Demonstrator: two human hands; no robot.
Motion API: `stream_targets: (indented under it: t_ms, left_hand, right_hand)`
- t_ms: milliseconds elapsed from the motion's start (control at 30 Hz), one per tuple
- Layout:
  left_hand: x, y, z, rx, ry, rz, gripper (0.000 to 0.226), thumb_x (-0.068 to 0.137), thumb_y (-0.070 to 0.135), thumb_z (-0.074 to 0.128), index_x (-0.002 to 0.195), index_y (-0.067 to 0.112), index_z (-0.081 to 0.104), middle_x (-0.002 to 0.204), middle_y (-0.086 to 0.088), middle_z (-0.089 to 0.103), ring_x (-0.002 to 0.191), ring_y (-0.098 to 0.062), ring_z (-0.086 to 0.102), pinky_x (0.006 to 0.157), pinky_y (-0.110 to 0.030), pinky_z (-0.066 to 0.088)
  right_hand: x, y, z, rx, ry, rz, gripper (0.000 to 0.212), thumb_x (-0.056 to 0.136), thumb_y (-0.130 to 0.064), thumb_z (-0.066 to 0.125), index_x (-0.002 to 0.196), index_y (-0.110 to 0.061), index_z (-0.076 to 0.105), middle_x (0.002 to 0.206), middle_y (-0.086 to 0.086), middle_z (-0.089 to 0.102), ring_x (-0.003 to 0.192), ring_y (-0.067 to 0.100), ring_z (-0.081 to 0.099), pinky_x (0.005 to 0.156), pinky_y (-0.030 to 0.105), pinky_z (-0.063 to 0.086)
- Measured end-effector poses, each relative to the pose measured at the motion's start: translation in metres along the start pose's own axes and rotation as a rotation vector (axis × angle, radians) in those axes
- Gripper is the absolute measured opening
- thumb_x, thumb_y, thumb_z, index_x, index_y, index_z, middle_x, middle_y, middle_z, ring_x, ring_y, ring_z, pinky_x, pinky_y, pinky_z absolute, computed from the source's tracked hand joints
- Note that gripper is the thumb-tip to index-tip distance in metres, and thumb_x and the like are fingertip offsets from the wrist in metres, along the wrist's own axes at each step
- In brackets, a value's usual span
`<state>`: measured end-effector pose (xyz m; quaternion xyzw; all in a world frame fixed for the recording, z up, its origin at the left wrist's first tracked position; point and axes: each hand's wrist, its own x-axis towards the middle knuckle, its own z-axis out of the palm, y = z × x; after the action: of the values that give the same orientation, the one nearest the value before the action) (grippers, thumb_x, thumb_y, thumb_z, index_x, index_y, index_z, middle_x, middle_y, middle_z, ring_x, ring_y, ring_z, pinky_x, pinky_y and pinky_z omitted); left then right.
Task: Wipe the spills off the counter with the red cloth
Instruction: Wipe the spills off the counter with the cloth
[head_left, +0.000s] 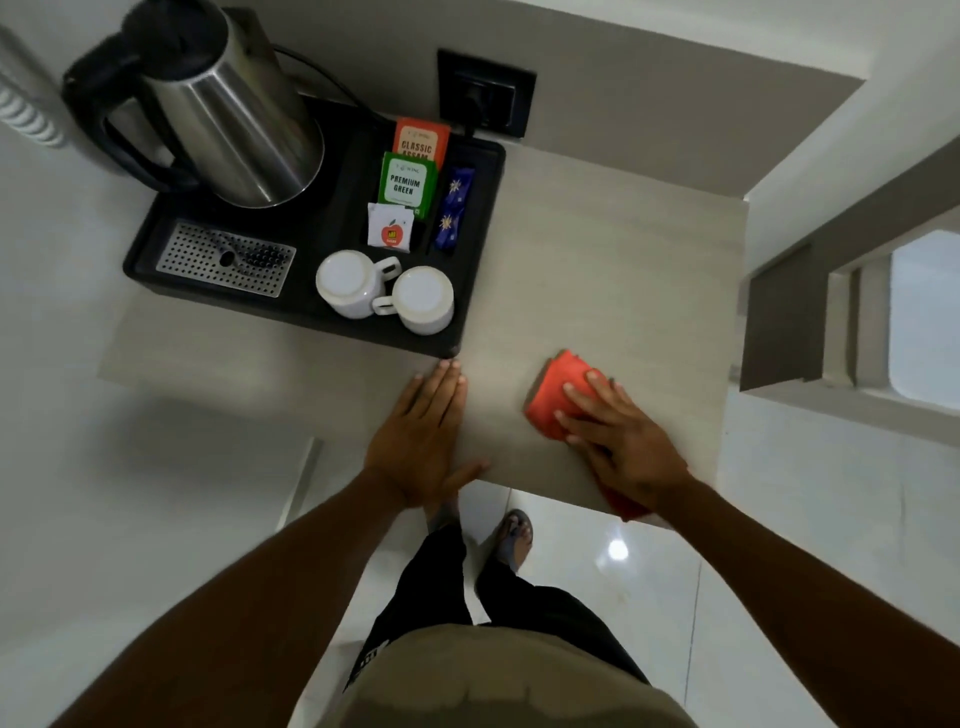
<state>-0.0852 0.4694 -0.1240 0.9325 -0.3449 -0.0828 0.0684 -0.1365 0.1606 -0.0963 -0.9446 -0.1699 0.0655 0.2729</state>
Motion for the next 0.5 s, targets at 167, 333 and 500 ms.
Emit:
stream_targets:
  t_ms: [167, 333, 500]
  left_hand:
    - [0.002, 0.002, -0.001, 0.003, -0.003, 0.012, 0.101, 0.095, 0.073, 0.035, 0.158, -0.004, 0.017, 0.168, -0.027, 0.019, 0.159, -0.036, 0.009, 0.128, -0.055, 0.013]
    - [0.001, 0.001, -0.003, -0.018, 0.01, 0.015, 0.08, 0.103, 0.055, 0.028, 0.158, -0.003, 0.02, 0.168, -0.025, 0.021, 0.158, -0.035, 0.015, 0.128, -0.053, 0.016]
    - [0.001, 0.0, 0.0, -0.008, 0.022, 0.02, 0.074, 0.103, 0.046, 0.029, 0.159, -0.002, 0.018, 0.168, -0.024, 0.019, 0.158, -0.035, 0.014, 0.128, -0.053, 0.015]
  right_hand:
    - [0.029, 0.025, -0.014, -0.031, 0.227, 0.341, 0.034, 0.098, -0.02, 0.058, 0.13, -0.012, 0.065, 0.15, 0.015, 0.046, 0.145, 0.043, 0.029, 0.116, 0.062, 0.025]
    - [0.096, -0.019, 0.015, 0.017, 0.32, 0.475, 0.033, 0.1, -0.018, 0.057, 0.131, -0.01, 0.063, 0.154, 0.02, 0.04, 0.146, 0.048, 0.021, 0.118, 0.06, 0.02]
    - [0.068, -0.095, 0.075, -0.021, 0.369, 0.499, 0.047, 0.102, -0.036, 0.049, 0.146, -0.022, 0.047, 0.161, 0.01, 0.03, 0.151, 0.038, 0.012, 0.122, 0.051, 0.008]
